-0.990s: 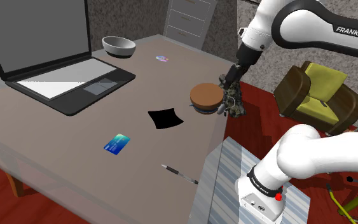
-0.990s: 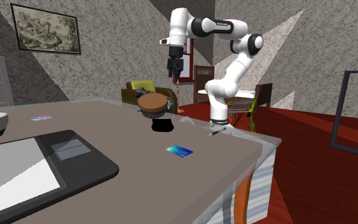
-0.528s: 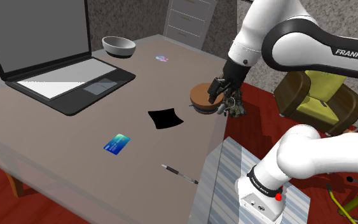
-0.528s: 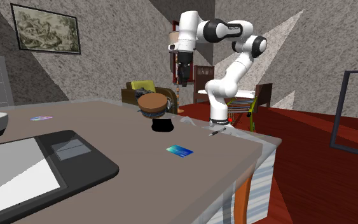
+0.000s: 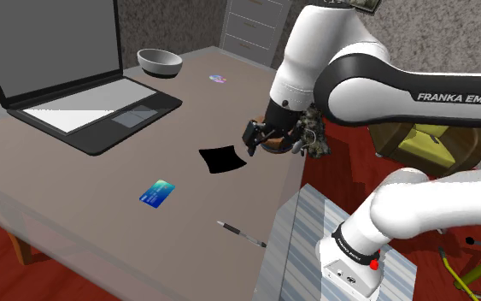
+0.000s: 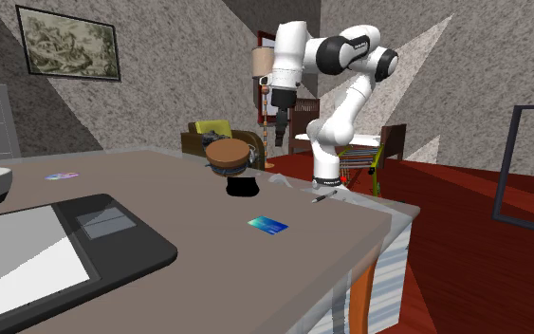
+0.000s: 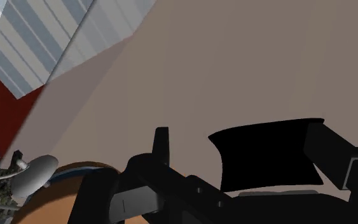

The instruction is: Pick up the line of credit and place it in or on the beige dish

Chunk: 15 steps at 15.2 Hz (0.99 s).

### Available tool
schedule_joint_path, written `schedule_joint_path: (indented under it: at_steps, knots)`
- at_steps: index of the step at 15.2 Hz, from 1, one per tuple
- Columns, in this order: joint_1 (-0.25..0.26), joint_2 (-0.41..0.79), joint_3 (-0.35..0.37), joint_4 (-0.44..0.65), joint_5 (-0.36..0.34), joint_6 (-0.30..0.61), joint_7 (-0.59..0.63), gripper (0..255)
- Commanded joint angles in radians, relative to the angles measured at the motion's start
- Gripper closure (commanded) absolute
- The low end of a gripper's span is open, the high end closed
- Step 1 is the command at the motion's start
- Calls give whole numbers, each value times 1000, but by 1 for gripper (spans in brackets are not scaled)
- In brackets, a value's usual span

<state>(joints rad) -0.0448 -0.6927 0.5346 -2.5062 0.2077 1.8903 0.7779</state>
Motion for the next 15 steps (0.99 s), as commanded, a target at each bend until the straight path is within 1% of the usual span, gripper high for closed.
schedule_joint_path:
  at_steps: [1, 3, 5, 7, 9, 11, 12, 13, 14, 15]
  knots:
    - [-27, 60, 73, 33, 15, 33, 116, 0]
    - [-64, 127, 146, 73, 16, 65, 228, 0]
    - [-109, 202, 223, 120, 2, 96, 344, 0]
    - [-165, 285, 306, 174, -28, 124, 467, 0]
    - [-229, 382, 395, 233, -84, 149, 602, 0]
    - [-300, 502, 493, 299, -176, 166, 758, 0]
    - [-335, 577, 544, 335, -244, 170, 849, 0]
    - [-360, 667, 590, 374, -331, 166, 952, 0]
    - [-363, 769, 617, 417, -432, 153, 1062, 0]
    - [-333, 865, 612, 462, -525, 132, 1163, 0]
